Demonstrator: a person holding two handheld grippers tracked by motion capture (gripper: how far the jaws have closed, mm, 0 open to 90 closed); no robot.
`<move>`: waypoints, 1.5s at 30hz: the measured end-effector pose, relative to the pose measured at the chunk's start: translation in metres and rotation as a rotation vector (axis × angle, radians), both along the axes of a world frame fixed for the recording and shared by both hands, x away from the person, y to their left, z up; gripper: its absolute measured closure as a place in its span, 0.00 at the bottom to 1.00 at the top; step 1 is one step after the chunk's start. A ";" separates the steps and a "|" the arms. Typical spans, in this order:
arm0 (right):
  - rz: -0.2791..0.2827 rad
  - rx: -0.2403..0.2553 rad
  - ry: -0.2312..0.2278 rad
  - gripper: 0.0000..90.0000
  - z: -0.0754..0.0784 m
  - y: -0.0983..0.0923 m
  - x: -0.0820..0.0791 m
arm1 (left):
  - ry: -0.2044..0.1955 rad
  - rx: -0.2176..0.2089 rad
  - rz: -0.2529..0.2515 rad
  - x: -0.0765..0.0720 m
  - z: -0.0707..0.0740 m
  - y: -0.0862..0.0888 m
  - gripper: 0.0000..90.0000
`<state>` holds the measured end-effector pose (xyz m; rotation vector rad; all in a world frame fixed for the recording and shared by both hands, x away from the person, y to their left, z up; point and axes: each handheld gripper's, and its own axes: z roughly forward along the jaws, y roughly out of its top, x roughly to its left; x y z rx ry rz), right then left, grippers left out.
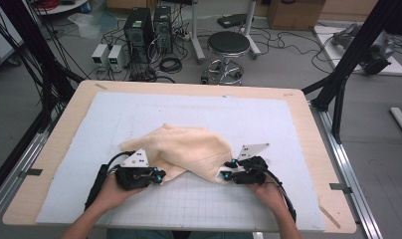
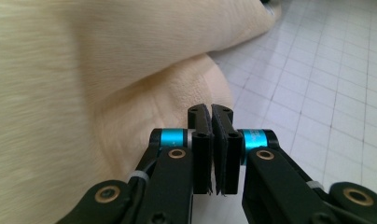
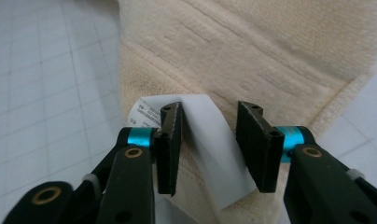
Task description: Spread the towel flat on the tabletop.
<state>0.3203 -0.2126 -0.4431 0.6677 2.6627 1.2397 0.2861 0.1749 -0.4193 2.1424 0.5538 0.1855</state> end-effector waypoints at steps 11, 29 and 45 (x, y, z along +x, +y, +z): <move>0.047 0.023 -0.024 0.96 0.013 -0.002 -0.012 | -0.040 0.017 -0.014 -0.012 0.008 0.024 0.96; 0.172 0.116 -0.046 0.96 0.034 0.007 -0.062 | -0.049 -0.020 0.019 -0.044 0.018 0.092 0.96; 0.050 0.153 -0.146 0.63 0.055 0.008 -0.033 | -0.064 -0.188 0.100 -0.012 0.030 0.105 0.60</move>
